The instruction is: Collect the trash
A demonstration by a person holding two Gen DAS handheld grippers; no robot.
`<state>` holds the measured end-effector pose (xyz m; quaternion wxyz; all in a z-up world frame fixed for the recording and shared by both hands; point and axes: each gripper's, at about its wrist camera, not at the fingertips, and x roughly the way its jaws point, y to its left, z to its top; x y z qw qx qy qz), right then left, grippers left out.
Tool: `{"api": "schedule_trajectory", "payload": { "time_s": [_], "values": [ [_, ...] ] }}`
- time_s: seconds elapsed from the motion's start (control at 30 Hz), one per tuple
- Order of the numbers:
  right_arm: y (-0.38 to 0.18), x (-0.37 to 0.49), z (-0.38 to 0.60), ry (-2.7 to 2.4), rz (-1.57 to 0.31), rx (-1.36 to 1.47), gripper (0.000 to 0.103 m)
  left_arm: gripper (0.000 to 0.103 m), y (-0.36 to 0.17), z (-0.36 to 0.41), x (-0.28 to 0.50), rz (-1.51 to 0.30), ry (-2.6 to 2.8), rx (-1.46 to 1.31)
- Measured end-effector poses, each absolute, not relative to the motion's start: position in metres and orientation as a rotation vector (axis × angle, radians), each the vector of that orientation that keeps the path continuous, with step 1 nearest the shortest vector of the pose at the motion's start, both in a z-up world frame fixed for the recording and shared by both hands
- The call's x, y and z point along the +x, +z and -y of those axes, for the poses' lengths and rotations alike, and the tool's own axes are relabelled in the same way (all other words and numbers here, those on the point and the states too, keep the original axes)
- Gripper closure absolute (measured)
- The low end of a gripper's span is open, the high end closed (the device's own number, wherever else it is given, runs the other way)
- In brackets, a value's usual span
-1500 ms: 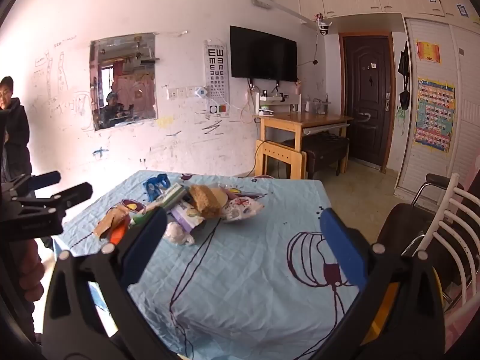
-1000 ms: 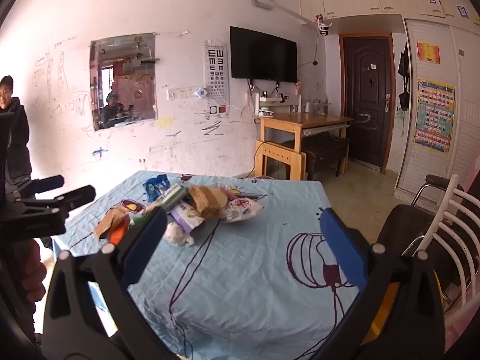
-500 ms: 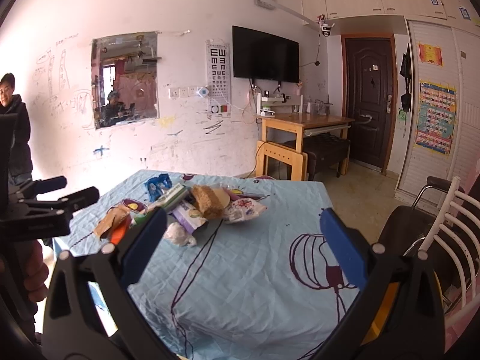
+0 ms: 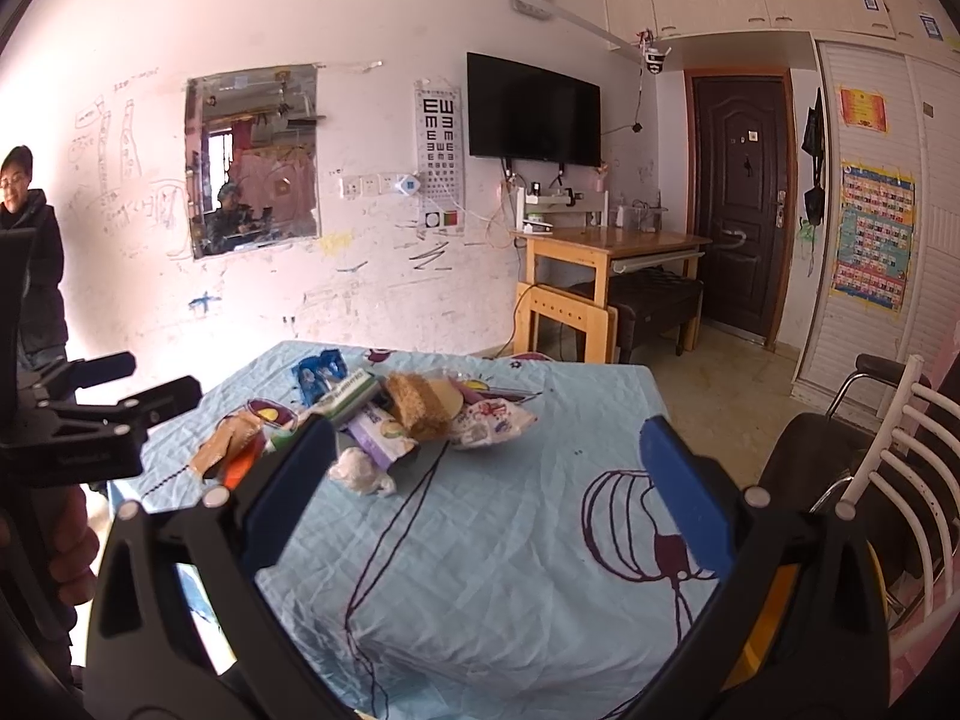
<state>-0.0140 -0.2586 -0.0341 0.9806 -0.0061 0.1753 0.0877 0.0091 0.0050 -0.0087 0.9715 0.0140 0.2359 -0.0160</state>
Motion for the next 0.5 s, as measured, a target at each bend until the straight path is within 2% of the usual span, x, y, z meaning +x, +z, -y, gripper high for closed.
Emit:
{"api": "schedule_trajectory", "payload": {
  "time_s": [0.5],
  "values": [
    [-0.0343,-0.0094,0.2541,0.187,-0.356,-0.016,0.005,0.005,-0.0096,-0.001,0.0104,-0.485,-0.043,0.05]
  ]
}}
